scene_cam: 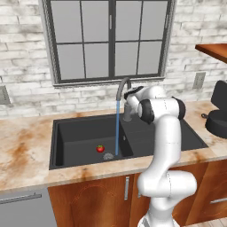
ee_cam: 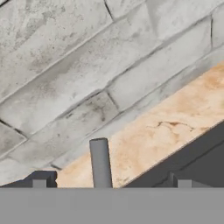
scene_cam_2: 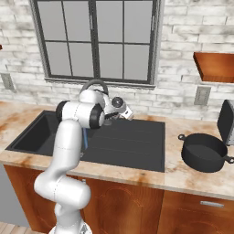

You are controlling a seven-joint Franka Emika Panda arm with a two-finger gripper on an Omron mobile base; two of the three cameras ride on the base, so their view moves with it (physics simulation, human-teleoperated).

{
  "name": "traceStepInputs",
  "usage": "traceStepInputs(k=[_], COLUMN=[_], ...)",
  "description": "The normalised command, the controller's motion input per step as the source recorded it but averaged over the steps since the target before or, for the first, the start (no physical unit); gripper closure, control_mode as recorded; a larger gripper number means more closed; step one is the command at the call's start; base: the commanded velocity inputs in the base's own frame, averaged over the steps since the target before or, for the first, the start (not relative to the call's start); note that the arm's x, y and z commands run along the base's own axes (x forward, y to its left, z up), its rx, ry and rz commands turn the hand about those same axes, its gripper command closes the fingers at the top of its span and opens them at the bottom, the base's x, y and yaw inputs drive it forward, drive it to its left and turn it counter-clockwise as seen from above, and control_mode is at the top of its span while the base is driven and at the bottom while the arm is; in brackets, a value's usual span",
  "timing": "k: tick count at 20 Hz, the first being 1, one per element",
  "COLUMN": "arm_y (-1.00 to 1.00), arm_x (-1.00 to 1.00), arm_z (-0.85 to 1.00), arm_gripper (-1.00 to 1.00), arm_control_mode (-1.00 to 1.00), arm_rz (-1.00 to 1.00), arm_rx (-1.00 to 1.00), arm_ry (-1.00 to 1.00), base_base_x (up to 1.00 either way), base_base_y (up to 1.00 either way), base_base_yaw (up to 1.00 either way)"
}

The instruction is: Dump the tomato from the pot into the sink. Then turn on the water and wash the tomato. Then turn off the water and put the tomato back in the pot.

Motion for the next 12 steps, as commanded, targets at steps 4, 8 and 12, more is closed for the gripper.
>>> traceStepInputs(k=[4,8,12], arm_y=[0.00,0.00,0.04], arm_x=[0.11,0.16,0.02], arm_z=[0.00,0.01,0.01], arm_gripper=[-1.00,-1.00,-1.00], arm_control_mode=[-1.00,-1.00,-1.00], arm_rz=[-0.25,-0.32,-0.25], arm_rx=[0.18,0.35,0.38], arm_ry=[-0.10,-0.09,0.00], base_base_x=[0.00,0.00,0.00], base_base_y=[0.00,0.00,0.00], base_base_yaw=[0.00,0.00,0.00])
